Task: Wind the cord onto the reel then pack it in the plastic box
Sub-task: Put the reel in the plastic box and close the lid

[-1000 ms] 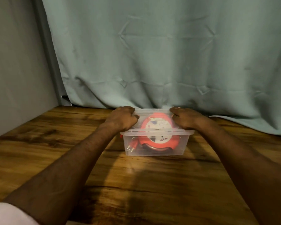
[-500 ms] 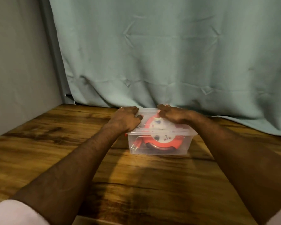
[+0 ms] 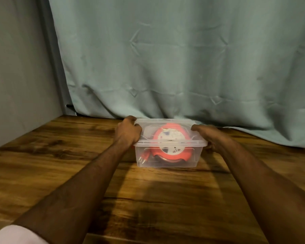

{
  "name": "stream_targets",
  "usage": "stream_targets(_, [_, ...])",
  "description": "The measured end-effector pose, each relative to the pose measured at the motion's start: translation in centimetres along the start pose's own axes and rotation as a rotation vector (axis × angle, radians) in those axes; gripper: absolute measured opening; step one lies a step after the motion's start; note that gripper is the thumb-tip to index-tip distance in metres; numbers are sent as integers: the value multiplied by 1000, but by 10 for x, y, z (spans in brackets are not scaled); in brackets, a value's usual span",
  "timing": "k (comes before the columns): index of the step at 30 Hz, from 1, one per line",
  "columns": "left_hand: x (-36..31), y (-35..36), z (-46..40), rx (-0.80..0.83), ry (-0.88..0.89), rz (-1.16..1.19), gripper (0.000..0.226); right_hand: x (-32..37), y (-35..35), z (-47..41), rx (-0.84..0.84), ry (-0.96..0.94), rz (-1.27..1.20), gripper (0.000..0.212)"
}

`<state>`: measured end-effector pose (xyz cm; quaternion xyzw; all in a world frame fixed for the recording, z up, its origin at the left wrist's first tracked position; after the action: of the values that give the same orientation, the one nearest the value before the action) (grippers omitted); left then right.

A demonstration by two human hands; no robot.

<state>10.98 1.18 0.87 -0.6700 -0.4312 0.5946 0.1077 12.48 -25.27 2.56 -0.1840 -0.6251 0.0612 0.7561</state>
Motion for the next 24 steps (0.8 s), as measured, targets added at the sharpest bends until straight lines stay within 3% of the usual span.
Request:
stream_targets(2, [-1, 0, -1, 29, -4, -36, 44, 5, -2, -4, -128, -74, 115, 38])
stream_targets(8, [1, 4, -8, 56, 3, -86, 44, 22, 7, 3, -325, -166, 599, 22])
stream_targets(16, [-1, 3, -6, 40, 59, -121, 45, 19, 19, 0, -374, -138, 708, 43])
stream_targets(20, [-2, 4, -7, 48, 69, -137, 44, 13, 32, 10, -538, -333, 840, 32])
stream_targets(24, [-2, 5, -8, 58, 60, -102, 44, 12, 39, 17, -530, -512, 898, 30])
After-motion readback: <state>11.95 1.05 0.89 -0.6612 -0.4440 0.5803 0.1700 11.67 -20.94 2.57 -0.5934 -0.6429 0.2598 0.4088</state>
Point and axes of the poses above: each hand's wrist, its own z-axis away from the middle knuckle, its own y-axis out of the palm, x = y × z, the point moved 1 cm from there along -z, towards the middle knuckle, and after that the axes turned 5 degrees about -z, right-handed, at the moved point
